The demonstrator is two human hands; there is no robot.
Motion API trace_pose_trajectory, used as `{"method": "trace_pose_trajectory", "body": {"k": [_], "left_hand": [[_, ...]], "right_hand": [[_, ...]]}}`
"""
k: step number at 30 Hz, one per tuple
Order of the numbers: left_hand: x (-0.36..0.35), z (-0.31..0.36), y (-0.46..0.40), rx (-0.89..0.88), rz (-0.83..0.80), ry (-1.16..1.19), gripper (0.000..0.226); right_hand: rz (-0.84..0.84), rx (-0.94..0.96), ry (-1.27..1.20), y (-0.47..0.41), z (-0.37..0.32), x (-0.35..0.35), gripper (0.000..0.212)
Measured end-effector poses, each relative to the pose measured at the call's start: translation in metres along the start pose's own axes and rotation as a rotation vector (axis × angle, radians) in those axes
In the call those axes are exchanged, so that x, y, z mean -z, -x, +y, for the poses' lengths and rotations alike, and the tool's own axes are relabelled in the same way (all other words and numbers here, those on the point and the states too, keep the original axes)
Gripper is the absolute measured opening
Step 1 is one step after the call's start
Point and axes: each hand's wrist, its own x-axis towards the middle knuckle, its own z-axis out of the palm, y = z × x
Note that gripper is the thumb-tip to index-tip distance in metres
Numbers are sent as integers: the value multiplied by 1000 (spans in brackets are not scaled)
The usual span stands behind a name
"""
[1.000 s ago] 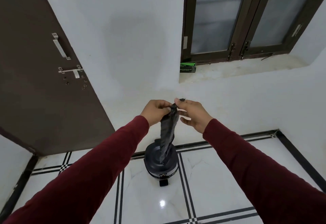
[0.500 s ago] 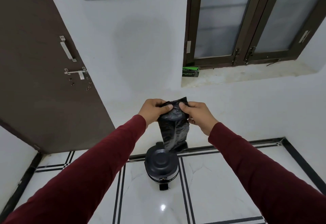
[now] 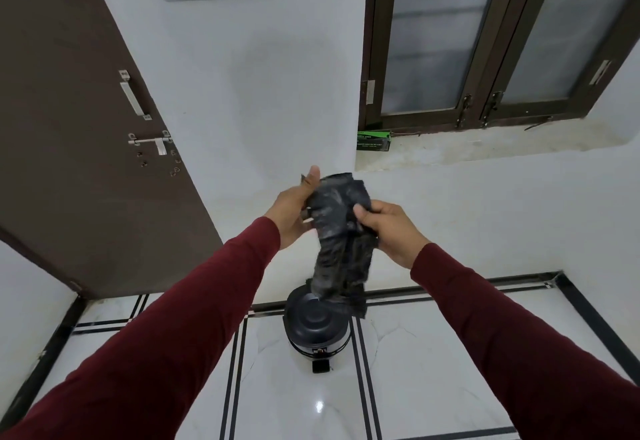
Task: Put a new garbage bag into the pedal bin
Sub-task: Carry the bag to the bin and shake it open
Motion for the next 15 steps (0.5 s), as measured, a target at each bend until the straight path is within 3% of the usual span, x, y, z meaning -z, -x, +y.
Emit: {"method": "trace_pose_trajectory", "body": {"k": [2,4,6,8,11,15], "left_hand": [[10,-15,1,81,-168,-135,94],[14,-29,6,158,-326,-263,83],[8,-42,7,190,-341,-418,67],[-6,-47,8,153,-247,-424,49],[-27,-43,4,73,-42,-262,20],[-41,-30,-4,-74,206,-140,8]], "right_hand": [[84,14,-72,-5,-8,0,23],[164,16,-116,-7,-14,-1,26],[240,18,-166,-10,-17,1,29],[229,6,-190,-13,-18,5,36],[7,-127,-25,-4,-16,20,63],[-291,-319,218,19,3,39,66]]}}
